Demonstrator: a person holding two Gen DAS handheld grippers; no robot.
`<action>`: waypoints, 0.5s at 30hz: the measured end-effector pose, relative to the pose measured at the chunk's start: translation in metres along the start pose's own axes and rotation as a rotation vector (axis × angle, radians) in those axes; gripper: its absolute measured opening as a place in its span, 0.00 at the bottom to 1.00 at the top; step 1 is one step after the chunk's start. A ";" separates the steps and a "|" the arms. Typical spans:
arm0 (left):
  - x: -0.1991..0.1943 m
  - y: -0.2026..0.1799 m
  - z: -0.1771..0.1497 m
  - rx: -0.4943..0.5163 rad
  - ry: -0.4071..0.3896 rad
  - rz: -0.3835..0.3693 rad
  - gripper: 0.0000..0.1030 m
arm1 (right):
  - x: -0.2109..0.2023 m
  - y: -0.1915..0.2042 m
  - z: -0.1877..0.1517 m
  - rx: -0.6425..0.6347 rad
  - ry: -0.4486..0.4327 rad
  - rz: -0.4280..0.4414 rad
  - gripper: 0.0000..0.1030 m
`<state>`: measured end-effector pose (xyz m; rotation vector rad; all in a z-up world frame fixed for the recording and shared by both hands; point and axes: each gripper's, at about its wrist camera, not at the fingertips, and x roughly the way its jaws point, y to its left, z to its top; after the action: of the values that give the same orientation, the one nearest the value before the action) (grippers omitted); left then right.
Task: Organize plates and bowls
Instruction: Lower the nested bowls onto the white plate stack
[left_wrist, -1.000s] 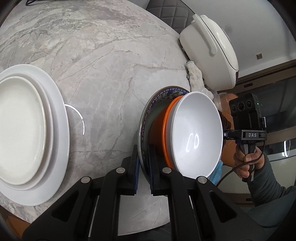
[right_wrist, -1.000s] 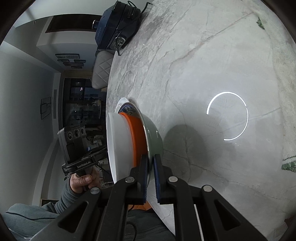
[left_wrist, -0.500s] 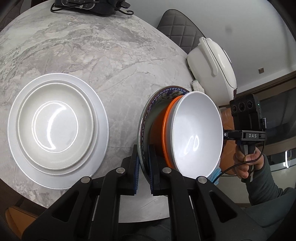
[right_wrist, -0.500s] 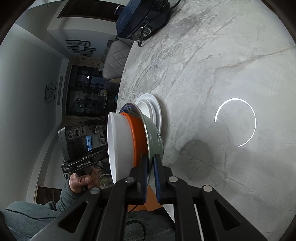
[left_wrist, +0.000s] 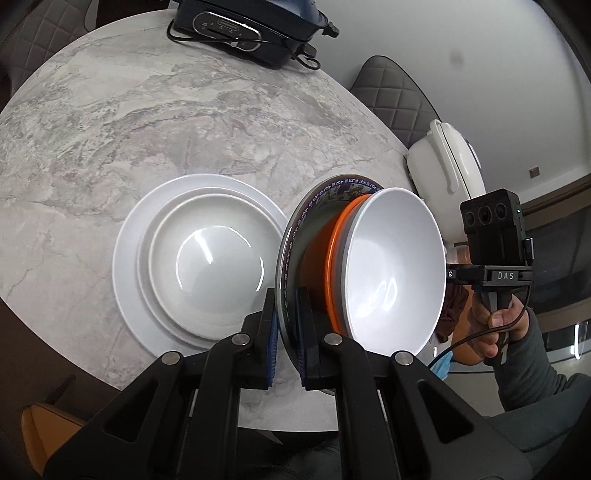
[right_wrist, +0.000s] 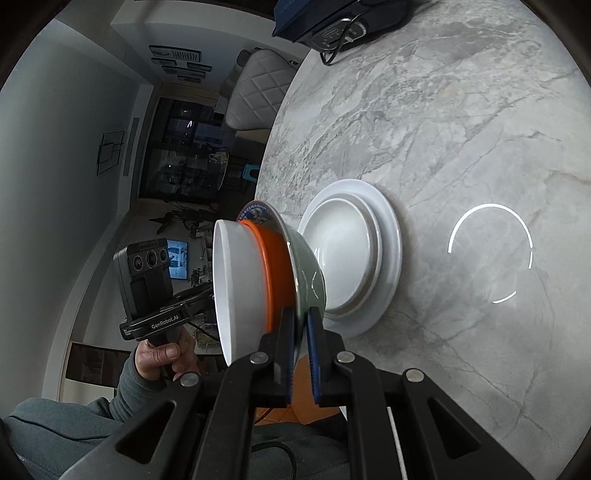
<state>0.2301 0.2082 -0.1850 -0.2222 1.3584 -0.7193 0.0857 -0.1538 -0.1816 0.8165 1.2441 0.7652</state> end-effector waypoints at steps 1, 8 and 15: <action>-0.003 0.007 0.003 -0.003 -0.004 0.003 0.05 | 0.007 0.002 0.003 -0.003 0.006 -0.002 0.11; 0.001 0.047 0.020 0.005 0.007 0.024 0.05 | 0.045 -0.002 0.019 0.015 0.031 -0.024 0.11; 0.034 0.076 0.023 0.014 0.062 0.016 0.05 | 0.067 -0.023 0.024 0.076 0.033 -0.063 0.11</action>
<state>0.2789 0.2406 -0.2482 -0.1794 1.4121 -0.7271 0.1208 -0.1107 -0.2309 0.8252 1.3284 0.6867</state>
